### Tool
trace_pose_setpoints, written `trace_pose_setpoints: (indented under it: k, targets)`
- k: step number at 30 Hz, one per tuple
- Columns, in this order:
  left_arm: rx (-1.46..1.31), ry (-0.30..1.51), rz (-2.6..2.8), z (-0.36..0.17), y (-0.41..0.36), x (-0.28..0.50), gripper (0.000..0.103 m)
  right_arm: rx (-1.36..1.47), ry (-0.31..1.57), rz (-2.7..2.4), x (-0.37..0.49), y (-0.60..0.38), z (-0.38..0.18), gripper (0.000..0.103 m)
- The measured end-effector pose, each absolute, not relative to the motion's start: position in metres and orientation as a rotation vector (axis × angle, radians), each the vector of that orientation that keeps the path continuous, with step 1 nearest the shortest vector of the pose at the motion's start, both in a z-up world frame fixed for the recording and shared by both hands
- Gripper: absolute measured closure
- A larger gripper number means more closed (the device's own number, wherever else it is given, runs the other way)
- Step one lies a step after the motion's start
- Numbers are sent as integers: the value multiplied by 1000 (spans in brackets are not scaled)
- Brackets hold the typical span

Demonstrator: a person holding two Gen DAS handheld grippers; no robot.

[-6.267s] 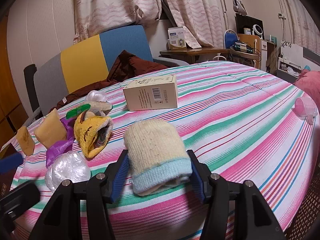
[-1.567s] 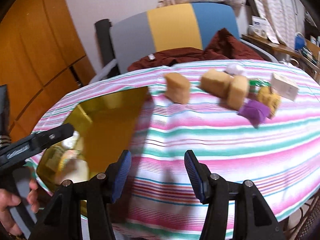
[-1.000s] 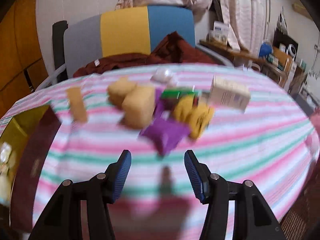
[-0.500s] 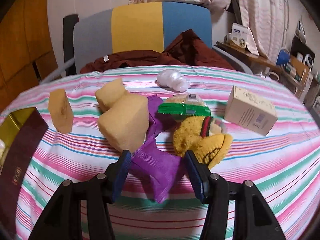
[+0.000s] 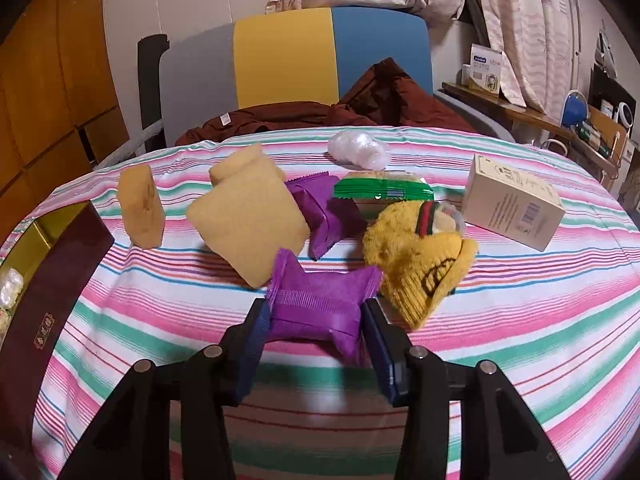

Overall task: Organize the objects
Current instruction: 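Return the right tool to the items and grasp the purple pouch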

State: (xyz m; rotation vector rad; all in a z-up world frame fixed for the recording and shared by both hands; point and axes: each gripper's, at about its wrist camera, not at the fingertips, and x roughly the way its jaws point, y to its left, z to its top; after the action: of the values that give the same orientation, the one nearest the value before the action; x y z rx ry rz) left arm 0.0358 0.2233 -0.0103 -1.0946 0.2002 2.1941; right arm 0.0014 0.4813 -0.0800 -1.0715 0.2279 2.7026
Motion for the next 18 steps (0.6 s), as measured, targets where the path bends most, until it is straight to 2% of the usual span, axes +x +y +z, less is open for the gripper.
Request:
trace_pose_setpoints:
  k: [5, 18]
  targets:
    - [-1108, 213, 2198, -10, 240, 26, 0, -1026, 210, 2686, 11, 477, -81, 58]
    - [-1109, 251, 2219, -10, 299, -9, 0, -901, 361, 2603, 30, 498, -80, 60]
